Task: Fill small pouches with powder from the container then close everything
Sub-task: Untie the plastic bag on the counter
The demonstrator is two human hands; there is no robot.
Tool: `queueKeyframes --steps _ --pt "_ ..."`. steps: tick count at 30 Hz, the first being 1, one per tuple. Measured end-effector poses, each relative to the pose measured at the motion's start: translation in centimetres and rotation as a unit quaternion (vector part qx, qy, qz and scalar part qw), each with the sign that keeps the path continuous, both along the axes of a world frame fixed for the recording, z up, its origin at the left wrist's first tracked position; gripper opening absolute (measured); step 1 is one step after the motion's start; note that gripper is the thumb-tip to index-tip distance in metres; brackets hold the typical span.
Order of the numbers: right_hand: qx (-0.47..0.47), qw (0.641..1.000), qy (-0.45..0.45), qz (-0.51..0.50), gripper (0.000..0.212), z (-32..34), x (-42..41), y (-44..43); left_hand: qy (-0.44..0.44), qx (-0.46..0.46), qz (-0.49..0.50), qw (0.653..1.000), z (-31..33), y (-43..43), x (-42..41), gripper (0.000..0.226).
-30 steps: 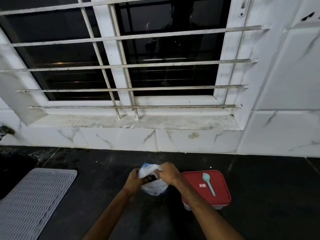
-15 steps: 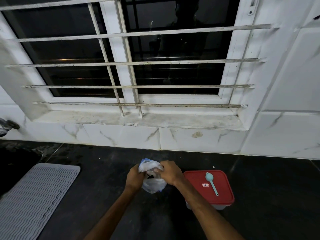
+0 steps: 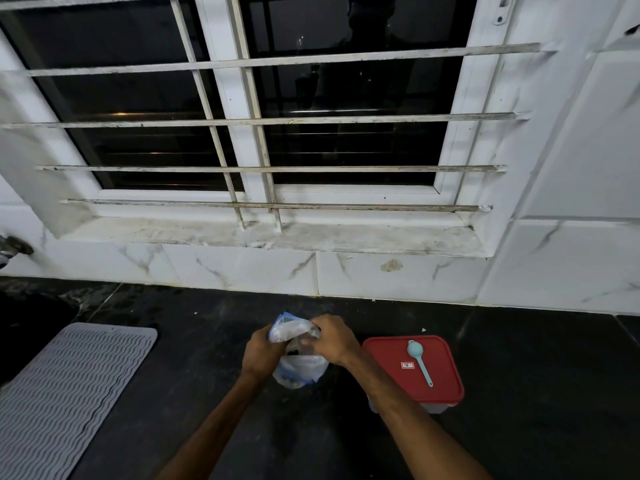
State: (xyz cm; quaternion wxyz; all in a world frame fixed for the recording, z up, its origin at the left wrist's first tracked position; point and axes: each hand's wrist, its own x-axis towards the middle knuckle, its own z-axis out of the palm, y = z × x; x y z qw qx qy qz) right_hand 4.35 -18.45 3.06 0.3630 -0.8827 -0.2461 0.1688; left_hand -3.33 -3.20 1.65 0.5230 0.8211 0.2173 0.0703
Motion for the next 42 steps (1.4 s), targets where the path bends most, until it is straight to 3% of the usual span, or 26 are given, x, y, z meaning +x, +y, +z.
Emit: queueKeyframes --steps 2,4,6,8,12,14,17,19,22,25,27,30,34,37,39,40,42 --pt "-0.021 0.999 -0.026 -0.03 0.013 0.3 0.3 0.1 0.018 0.0 -0.046 0.999 0.1 0.4 -0.1 0.017" --pt "-0.036 0.997 -0.044 -0.054 0.023 0.5 0.4 0.2 0.027 -0.04 -0.079 0.996 0.3 0.6 -0.3 0.005" --pt "-0.042 0.996 -0.051 -0.062 0.024 0.5 0.5 0.3 0.022 -0.081 -0.12 0.989 0.4 1.0 -0.4 0.021" --pt "-0.039 0.997 -0.035 -0.051 0.027 0.1 0.5 0.3 0.025 -0.061 -0.14 0.988 0.2 1.6 -0.2 0.028" --pt "-0.01 1.0 0.017 0.016 0.011 -0.6 0.3 0.2 -0.001 -0.03 -0.068 0.997 0.0 1.4 -0.2 0.034" --pt "-0.015 0.998 0.046 0.048 0.028 -0.9 0.2 0.1 -0.015 -0.046 -0.063 0.997 0.1 0.9 -0.5 0.053" --pt "-0.022 0.996 0.043 0.072 0.024 -1.1 0.2 0.3 0.016 0.046 -0.106 0.993 -0.4 0.3 -0.7 0.071" --pt "-0.016 0.998 0.012 0.054 0.018 -1.1 -0.1 0.4 0.007 0.121 -0.107 0.987 -0.8 -0.1 -0.7 0.06" --pt "-0.007 1.0 -0.029 -0.006 0.029 -0.8 -0.6 0.9 0.04 0.187 -0.058 0.98 -0.5 -0.2 -0.5 0.038" --pt "-0.007 0.998 -0.052 -0.039 0.017 -0.9 -0.6 1.2 0.107 0.101 -0.004 0.989 -0.1 0.8 -0.5 0.025" --pt "-0.022 0.997 -0.072 -0.035 0.013 -1.0 -0.4 1.1 0.081 0.054 -0.004 0.995 0.2 1.4 -0.6 0.007" --pt "-0.038 0.994 -0.094 -0.04 0.015 -1.4 -0.5 1.0 0.039 -0.023 -0.042 0.998 1.4 0.9 -1.1 0.023" --pt "-0.048 0.993 -0.095 -0.053 0.022 -1.5 -0.2 1.4 0.091 -0.1 -0.093 0.986 1.8 0.6 -1.3 0.023" --pt "-0.038 0.995 -0.086 -0.038 0.02 -1.4 -0.2 1.5 0.128 -0.021 -0.103 0.986 1.4 0.9 -1.2 0.057" --pt "-0.03 0.996 -0.081 -0.015 0.012 -1.8 -0.1 1.5 0.096 0.029 -0.103 0.99 1.4 0.3 -0.9 0.074" --pt "-0.033 0.996 -0.081 -0.003 0.01 -2.0 -0.1 1.5 0.081 0.057 -0.093 0.991 1.4 -0.2 -0.7 0.065" --pt "-0.026 0.997 -0.071 0.018 0.014 -2.3 -0.2 1.7 0.077 0.099 -0.043 0.991 1.2 -0.5 -0.1 0.024"
